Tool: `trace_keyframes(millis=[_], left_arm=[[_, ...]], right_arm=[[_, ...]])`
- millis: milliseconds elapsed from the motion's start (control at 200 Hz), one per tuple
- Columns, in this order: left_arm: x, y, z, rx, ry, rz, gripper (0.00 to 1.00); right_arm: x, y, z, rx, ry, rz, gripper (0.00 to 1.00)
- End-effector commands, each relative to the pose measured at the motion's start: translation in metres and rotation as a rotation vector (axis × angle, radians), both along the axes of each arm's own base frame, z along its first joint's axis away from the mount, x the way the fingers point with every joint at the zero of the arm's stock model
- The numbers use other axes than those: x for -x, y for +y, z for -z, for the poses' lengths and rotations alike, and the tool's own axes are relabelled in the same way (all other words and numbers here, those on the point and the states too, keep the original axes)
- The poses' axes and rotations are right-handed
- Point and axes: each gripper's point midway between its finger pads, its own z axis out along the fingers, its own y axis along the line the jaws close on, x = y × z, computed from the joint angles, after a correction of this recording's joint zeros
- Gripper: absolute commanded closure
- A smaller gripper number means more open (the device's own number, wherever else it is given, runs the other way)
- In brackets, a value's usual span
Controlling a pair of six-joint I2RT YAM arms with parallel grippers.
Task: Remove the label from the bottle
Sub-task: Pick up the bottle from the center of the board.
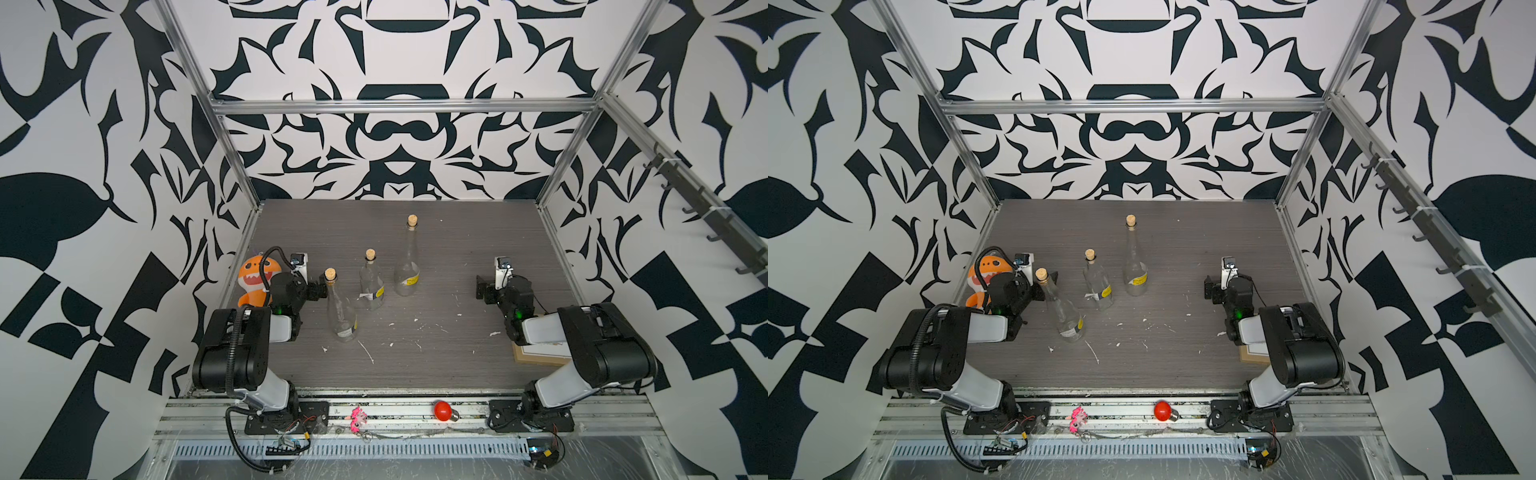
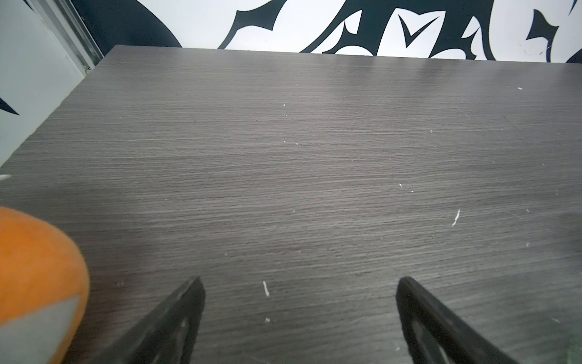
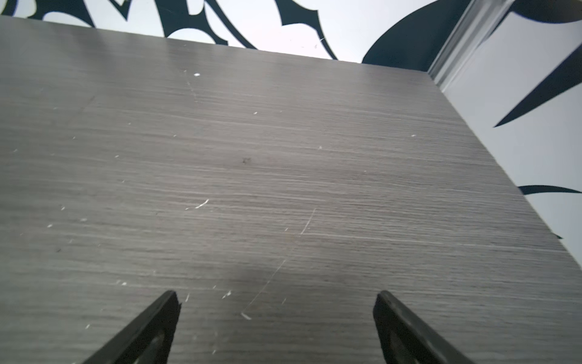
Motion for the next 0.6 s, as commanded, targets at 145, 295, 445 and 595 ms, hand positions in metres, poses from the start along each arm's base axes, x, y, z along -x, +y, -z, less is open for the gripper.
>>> trace_keyframes(millis=[145,295,445,595], left_arm=[[-0.0065,-0.0002,-0.0091,0.011,-0.033,0.003,0.01],[-0.0065,0.0000,-0.0090,0.011,-0.033,0.002,0.01],[-0.0068,-0.0004,-0.0082,0.012,-0.029,0.006,0.01],[-0.0054,-0.0031,-0.0122,0.012,-0.047,0.021,0.01]], right_arm=[[-0.0085,-0.0093,-0.0127,-0.006,-0.034,0.064,0.01],[-0.0085,-0.0095,-0.0125,-0.004,-0.033,0.064,0.01],[-0.0085,-0.0097,-0.0124,-0.004,-0.033,0.065,0.01],[-0.0083,-0.0093,-0.0121,-0.004,-0.032,0.064,0.01]])
